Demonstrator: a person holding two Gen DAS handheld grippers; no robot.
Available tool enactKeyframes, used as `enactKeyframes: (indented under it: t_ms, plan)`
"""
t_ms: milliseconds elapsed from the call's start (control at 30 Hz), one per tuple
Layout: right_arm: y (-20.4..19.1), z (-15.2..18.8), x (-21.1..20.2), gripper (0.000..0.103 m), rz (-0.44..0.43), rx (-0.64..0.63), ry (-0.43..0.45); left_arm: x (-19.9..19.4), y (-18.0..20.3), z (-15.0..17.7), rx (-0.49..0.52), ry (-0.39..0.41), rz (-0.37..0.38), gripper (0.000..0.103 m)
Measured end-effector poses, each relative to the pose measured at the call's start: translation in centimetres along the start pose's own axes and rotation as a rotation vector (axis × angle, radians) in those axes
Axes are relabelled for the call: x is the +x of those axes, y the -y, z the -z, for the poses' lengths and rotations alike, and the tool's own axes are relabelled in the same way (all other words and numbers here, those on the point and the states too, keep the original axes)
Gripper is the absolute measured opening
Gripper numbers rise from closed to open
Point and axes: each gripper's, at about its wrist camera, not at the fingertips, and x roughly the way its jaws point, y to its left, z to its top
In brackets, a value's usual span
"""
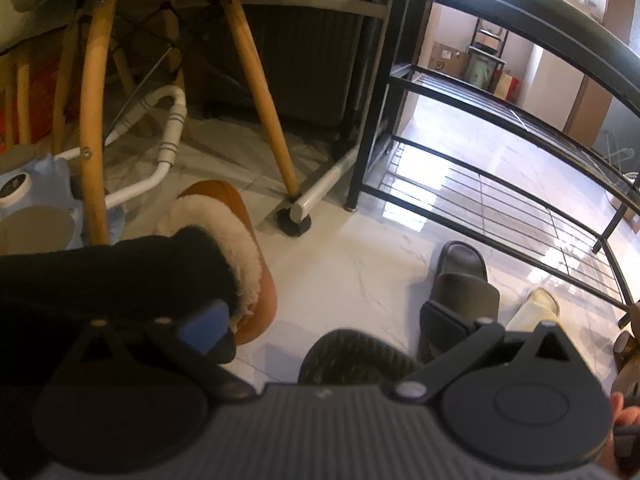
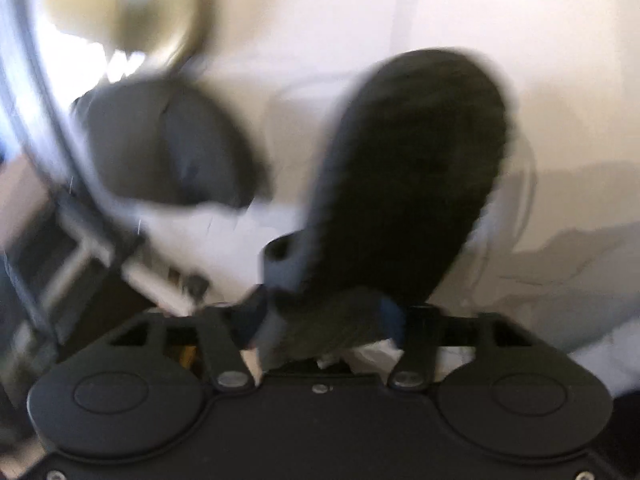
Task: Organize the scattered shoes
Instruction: 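Lower the dark slide beside the other black slide and open the right tool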
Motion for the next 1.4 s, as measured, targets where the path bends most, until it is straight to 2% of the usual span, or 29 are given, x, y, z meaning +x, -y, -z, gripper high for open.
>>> enactKeyframes:
  t_ms: [67,233,333,367,400,433,467,567,733,900,1033,1167,1233,1267,1367,1400]
  plan:
    - [0.7,-0.8,0.0,0.081,-0.011,0.047,0.021,0.0,0.1,0.0,0.002,-0.002,0.003,0.102]
    - [0.5,-1.2,1.4,0.081,0.024,0.069,0.015,0.0,0.2,0.1,0.002,-0.004,0.002,0.102]
    - [0.0,-0.8,1.3,0.075,0.013,0.020,0.018,0.0,0.1,0.0,-0.007,-0.003,-0.002,0.102]
    - [-0.1,-0.5,1.1,0.066,0.010,-0.006,0.017,0.0,0.1,0.0,-0.010,-0.002,-0.003,0.102]
    - [0.0,-0.1,0.8,0.047,-0.007,-0.037,0.004,0.0,0.1,0.0,-0.010,-0.001,-0.005,0.102]
    - [0.1,0.1,0.5,0.044,-0.022,-0.057,-0.012,-0.1,0.1,0.0,-0.011,0.000,-0.006,0.102]
    - [0.0,0.6,0.2,0.037,-0.025,-0.096,-0.031,0.0,0.1,0.0,-0.012,-0.001,-0.007,0.102]
    - [-1.2,2.3,-0.4,0.030,0.009,-0.274,-0.026,0.0,0.1,0.0,-0.017,-0.003,-0.007,0.102]
    - [-2.3,3.8,-1.1,0.027,0.035,-0.482,-0.029,-0.3,-0.2,0.0,-0.023,0.012,-0.007,0.102]
    - [-4.5,5.2,-1.3,0.027,0.050,-0.749,-0.043,-0.3,-0.4,-0.1,-0.043,0.004,0.004,0.102]
    - [-5.7,4.7,-3.4,0.027,0.089,-0.861,-0.003,-0.2,-0.4,0.0,-0.058,-0.009,0.015,0.102]
    - [-5.5,2.6,-6.1,0.039,0.137,-0.895,0.074,-0.1,-0.3,0.1,-0.061,-0.014,0.024,0.102]
    - [-5.5,1.8,-7.7,0.045,0.207,-0.941,0.178,-0.1,-0.1,0.2,-0.059,-0.019,0.032,0.102]
    - [-5.2,1.5,-8.4,0.052,0.240,-0.962,0.217,-0.2,0.0,0.2,-0.056,-0.021,0.035,0.102]
    - [-4.1,1.0,-9.0,0.058,0.300,-0.974,0.250,-0.3,0.3,0.4,-0.048,-0.022,0.042,0.102]
    - [-3.7,1.3,-9.1,0.064,0.329,-0.986,0.263,-0.4,0.4,0.4,-0.046,-0.022,0.044,0.102]
